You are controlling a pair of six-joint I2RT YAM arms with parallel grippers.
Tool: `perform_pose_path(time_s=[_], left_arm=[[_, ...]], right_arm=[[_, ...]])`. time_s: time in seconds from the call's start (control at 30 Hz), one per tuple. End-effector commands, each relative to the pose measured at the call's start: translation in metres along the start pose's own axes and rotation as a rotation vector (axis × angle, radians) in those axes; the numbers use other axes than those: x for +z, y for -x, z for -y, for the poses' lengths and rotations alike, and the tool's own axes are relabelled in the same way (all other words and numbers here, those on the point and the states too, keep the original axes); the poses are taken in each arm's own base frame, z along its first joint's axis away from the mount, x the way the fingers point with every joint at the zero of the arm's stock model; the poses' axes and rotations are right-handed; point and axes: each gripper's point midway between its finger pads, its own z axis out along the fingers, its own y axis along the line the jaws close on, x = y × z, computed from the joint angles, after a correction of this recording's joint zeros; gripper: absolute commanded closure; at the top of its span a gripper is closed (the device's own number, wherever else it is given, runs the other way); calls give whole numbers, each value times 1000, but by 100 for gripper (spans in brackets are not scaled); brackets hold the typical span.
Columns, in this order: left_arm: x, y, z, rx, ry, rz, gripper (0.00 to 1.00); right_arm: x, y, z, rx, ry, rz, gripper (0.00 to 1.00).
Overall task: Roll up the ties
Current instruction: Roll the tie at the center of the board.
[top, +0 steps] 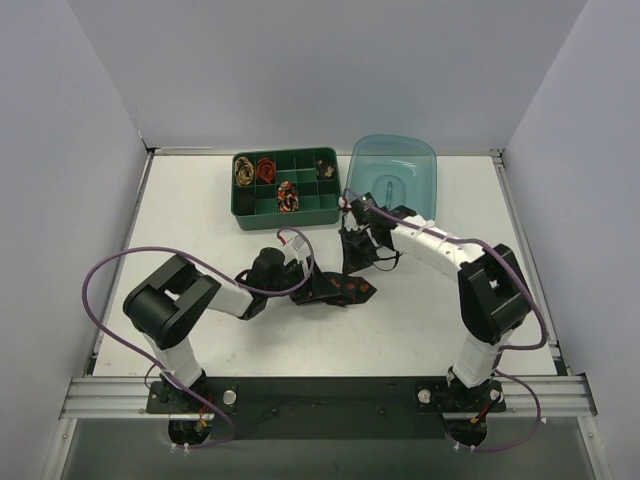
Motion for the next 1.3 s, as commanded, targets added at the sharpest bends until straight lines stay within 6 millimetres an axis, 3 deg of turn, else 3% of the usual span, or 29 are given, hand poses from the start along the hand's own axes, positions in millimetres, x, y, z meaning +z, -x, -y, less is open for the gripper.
perform_pose_path(time_s=[0.0, 0.23, 0.5, 0.9, 1.27], left_arm=[[6, 11, 8, 17, -30, 48, 26], [9, 14, 10, 14, -36, 61, 28], [10, 15, 12, 4, -45, 92, 29], [15, 25, 18, -38, -101, 155, 34], [24, 23, 11, -45, -44, 184, 41]], right_arm=[[-31, 9, 9, 56, 0, 66, 99], [-22, -19, 45, 107, -112, 11, 99], [4, -55, 66, 128, -202, -129, 100], [28, -91, 54, 59, -204, -271, 100], [27, -91, 45, 47, -180, -285, 100]])
